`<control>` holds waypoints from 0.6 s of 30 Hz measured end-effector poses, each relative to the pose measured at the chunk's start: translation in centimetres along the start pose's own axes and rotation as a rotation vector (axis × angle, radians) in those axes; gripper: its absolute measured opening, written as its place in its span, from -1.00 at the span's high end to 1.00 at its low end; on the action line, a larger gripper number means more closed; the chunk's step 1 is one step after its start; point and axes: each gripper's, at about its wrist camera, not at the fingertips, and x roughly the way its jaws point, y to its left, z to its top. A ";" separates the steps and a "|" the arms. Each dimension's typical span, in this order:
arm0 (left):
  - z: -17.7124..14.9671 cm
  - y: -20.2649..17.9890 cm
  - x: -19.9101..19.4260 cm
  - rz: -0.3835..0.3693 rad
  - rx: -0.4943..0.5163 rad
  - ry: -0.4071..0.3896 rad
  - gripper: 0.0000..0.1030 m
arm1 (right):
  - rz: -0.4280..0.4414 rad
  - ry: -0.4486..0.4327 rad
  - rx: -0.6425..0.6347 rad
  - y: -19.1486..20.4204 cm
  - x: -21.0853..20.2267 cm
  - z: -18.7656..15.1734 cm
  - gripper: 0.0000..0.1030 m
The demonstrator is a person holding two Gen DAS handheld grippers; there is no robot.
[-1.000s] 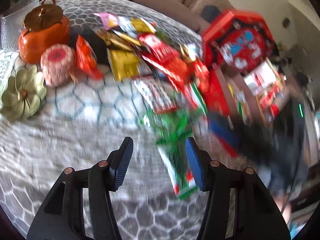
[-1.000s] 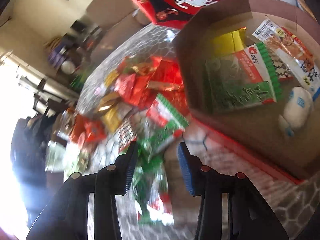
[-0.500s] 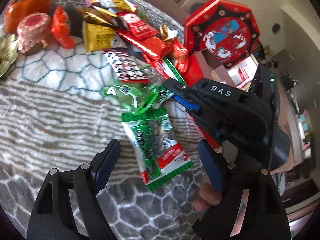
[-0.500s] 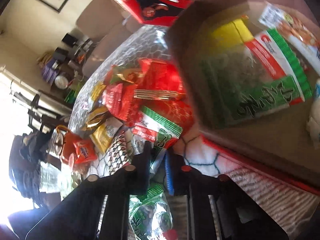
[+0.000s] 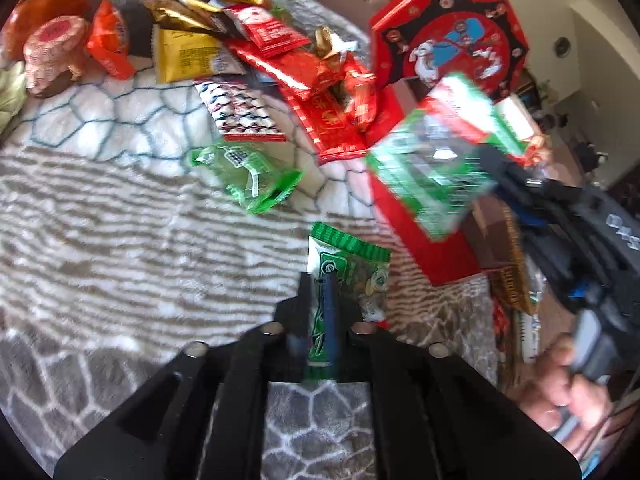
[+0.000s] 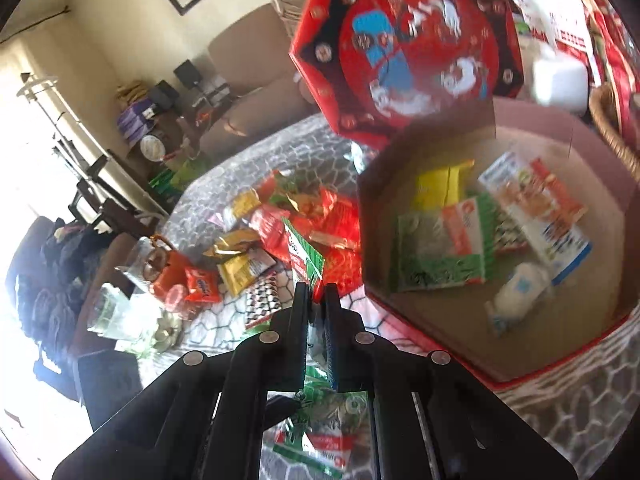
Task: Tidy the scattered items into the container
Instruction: 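Drop green packet in red box with left gripper while right releases its packet there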
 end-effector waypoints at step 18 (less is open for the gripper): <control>-0.3 -4.8 -0.6 0.157 0.165 -0.039 0.88 | 0.029 -0.031 0.033 -3.9 -6.1 0.2 0.88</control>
